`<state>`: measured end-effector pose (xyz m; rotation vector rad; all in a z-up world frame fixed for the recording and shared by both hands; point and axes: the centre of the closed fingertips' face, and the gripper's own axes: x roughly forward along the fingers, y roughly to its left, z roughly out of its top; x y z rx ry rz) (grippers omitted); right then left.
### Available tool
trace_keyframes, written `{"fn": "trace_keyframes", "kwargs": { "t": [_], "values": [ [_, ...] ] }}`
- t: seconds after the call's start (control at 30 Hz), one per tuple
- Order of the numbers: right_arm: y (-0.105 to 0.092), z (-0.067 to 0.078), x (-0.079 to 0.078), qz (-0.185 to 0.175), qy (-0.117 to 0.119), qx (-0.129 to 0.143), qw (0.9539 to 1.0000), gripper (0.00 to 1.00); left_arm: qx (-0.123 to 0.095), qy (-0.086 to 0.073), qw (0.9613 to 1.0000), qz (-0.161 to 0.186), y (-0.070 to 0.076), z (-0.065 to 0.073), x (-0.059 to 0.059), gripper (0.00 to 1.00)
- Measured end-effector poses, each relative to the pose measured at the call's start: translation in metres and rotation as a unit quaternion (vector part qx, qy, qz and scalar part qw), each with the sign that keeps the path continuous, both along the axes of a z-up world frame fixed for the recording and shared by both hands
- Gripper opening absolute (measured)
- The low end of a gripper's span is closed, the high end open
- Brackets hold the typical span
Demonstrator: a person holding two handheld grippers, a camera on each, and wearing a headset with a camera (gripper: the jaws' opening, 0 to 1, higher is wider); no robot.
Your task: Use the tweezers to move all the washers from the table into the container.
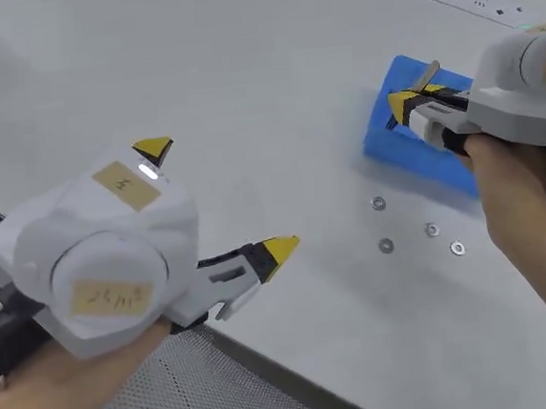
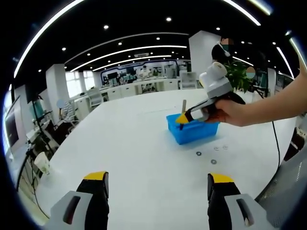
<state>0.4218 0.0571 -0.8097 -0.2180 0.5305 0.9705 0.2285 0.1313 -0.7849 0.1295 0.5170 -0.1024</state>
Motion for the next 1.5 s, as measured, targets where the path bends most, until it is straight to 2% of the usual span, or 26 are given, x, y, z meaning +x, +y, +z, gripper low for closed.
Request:
{"fn": "trace_keyframes", "kwargs": {
  "t": [0.17, 0.23, 0.37, 0.57, 0.73, 0.8, 0.9, 1.17, 1.5],
  "values": [
    [-0.002, 0.020, -0.004, 0.003, -0.013, 0.013, 0.9998, 0.03, 0.002, -0.003, 1.0000, -0.002, 0.000, 0.001, 0.000, 0.87],
    [-0.001, 0.033, -0.011, 0.005, -0.013, 0.032, 0.9994, 0.03, 0.002, -0.007, 1.0000, -0.001, 0.000, 0.003, 0.000, 0.87],
    [-0.004, 0.046, -0.024, 0.012, -0.018, 0.043, 0.9989, 0.03, 0.001, -0.006, 1.0000, 0.001, 0.001, 0.002, 0.000, 0.87],
    [-0.010, 0.049, -0.048, 0.026, -0.021, 0.042, 0.9986, 0.03, 0.004, -0.009, 0.9999, 0.004, 0.003, 0.003, 0.000, 0.87],
    [-0.018, 0.040, -0.062, 0.030, -0.009, 0.040, 0.9987, 0.03, 0.004, -0.007, 1.0000, 0.004, 0.003, 0.003, 0.000, 0.88],
    [-0.022, 0.032, -0.067, 0.024, 0.008, 0.044, 0.9987, 0.04, 0.002, -0.012, 0.9999, 0.004, 0.003, 0.005, 0.001, 0.88],
    [-0.025, 0.021, -0.070, 0.020, 0.012, 0.036, 0.9991, 0.03, -0.001, -0.010, 0.9999, 0.006, 0.004, 0.004, 0.000, 0.88],
    [-0.028, 0.003, -0.074, 0.016, 0.022, 0.020, 0.9994, 0.04, 0.001, -0.009, 1.0000, 0.003, 0.003, 0.003, 0.001, 0.88],
    [-0.029, -0.012, -0.076, 0.017, 0.027, 0.004, 0.9995, 0.04, 0.001, -0.007, 1.0000, 0.005, 0.003, 0.002, 0.000, 0.88]
  ]
}}
